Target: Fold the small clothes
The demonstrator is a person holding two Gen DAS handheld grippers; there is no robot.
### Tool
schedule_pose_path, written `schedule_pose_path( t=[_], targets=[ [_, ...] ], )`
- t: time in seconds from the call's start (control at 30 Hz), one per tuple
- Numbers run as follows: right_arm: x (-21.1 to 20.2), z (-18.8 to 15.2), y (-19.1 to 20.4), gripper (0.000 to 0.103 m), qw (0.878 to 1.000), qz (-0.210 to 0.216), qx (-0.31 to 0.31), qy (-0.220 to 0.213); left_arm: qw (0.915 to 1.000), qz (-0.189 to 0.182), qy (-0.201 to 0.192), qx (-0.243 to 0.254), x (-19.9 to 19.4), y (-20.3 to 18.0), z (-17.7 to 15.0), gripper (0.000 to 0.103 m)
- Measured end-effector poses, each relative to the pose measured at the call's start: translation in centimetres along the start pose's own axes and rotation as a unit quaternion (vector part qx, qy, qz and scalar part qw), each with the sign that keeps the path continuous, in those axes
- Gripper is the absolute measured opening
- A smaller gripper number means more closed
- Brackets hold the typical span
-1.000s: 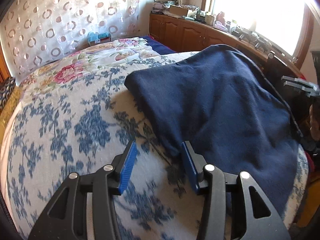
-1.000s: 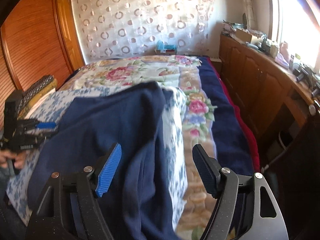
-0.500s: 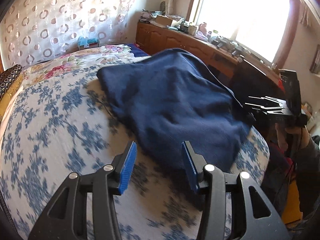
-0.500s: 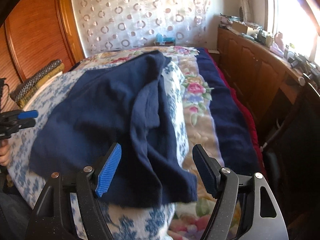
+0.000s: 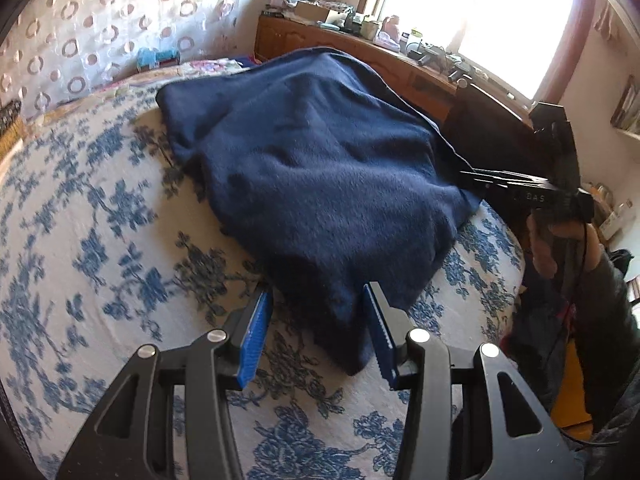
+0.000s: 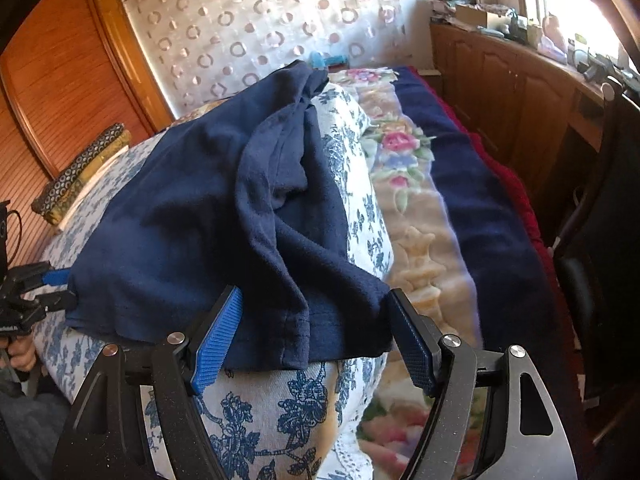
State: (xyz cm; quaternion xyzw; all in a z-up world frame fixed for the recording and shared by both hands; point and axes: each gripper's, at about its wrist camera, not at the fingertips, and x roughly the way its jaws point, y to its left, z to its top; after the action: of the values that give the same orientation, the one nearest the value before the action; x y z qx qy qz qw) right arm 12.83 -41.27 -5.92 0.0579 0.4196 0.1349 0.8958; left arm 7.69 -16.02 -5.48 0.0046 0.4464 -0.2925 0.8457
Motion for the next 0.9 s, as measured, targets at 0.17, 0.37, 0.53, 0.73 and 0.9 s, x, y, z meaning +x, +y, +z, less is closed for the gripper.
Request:
schedule_pose_path(
  t=[0.17, 0.37, 0.53, 0.73, 0.9],
  targets=[
    [-0.1, 0.2, -0.6, 0.075, 1.000, -0.020, -0.003, -0.011, 0.9999, -0.012, -0.009, 0.002, -0.1, -0.3, -0.3, 0.044],
    [0.8, 0.4, -1.0, 0.050, 1.000, 0.028, 0.006, 0.007, 0.9996, -0.022, -0.016, 0.009, -0.1, -0.4, -0.4, 0.011],
    [-0.3, 0.6, -0.5, 0.011, 1.000, 0.026, -0.011, 0.001, 0.9986, -0.030, -0.041, 0.012, -1.5, -0.6, 0.1, 0.006],
    [-2.9, 1.0, 1.4, 0.006, 0.998, 0.033, -0.039, -0.038, 0.9949, -0.021, -0.096, 0.023, -5.2, -1.1, 0.9, 0.005],
    [-5.8, 1.9, 3.6, 0.006, 0.994, 0.030, -0.064, -0.077, 0.9903, -0.026, -0.136, 0.007, -8.4, 0.2, 2.0, 0.004]
  ],
)
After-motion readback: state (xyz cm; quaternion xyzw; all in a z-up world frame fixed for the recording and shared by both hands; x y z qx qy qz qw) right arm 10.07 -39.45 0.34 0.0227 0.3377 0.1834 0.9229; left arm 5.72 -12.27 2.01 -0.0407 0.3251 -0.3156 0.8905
